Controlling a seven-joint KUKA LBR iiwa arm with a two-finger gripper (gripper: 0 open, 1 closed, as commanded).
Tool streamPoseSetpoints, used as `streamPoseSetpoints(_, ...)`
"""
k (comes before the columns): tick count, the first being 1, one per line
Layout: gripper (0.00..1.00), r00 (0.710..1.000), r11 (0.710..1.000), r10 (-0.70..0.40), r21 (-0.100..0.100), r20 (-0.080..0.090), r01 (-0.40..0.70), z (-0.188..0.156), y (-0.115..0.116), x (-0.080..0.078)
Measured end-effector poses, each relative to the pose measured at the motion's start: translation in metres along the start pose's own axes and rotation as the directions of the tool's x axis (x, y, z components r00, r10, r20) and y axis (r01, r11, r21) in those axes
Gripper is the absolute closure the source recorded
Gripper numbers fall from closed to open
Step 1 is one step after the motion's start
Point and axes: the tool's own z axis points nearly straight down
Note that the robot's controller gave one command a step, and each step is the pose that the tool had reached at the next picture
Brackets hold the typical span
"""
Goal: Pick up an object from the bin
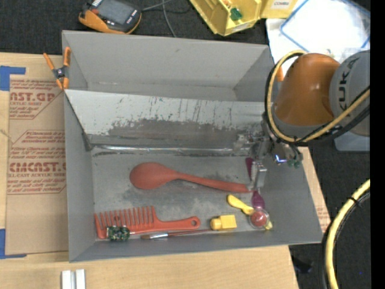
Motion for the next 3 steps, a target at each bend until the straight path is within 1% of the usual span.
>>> streamPoseSetpoints(1, 0.00, 1.000, 1.000, -0.014, -0.001, 0.001, 0.014, 0.003, 0.018, 0.018)
streamPoseSetpoints(2, 0.00, 0.994, 0.994, -0.112, -0.003, 0.005, 0.112, 0.015, 0.126, -0.016)
streamPoseSetpoints(3, 0.00, 0.999, 0.999, -0.046, 0.003, 0.002, 0.046, 0.017, 0.085, 0.000)
